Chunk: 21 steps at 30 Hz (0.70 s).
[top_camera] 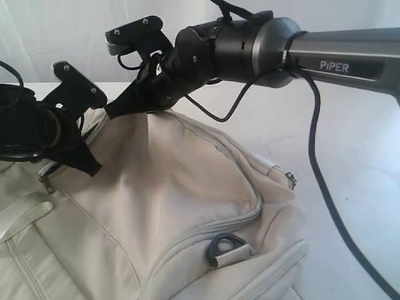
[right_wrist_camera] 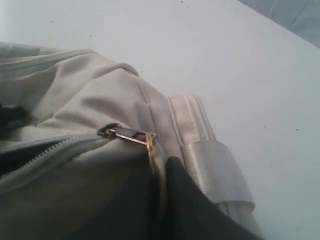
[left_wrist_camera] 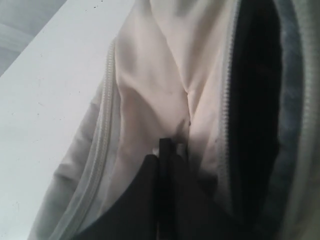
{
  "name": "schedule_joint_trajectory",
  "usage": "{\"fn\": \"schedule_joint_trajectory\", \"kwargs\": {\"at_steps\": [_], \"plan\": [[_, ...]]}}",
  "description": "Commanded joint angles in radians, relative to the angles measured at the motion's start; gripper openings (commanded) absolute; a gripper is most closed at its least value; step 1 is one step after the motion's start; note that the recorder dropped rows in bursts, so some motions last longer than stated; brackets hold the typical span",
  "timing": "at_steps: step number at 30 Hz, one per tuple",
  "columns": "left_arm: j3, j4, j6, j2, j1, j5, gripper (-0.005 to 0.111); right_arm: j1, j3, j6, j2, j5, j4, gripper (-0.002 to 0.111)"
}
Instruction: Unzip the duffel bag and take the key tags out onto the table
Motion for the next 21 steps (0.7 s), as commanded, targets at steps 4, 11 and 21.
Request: {"fn": "schedule_joint_trajectory", "kwargs": {"at_steps": [4, 11, 21], "plan": [[0.067, -0.046, -0.016, 0.005, 0.005, 0.104, 0.0, -0.06, 0.002, -0.002, -0.039, 0.005, -0.044, 0.0], [0.067, -0.046, -0.022, 0.005, 0.01, 0.12, 0.0, -0.066, 0.002, 0.014, -0.056, 0.025, -0.102, 0.0], [0.138, -0.065, -0.049, 0.005, 0.01, 0.182, 0.0, -0.141, 0.002, 0.249, -0.058, 0.084, -0.384, 0.0]]}}
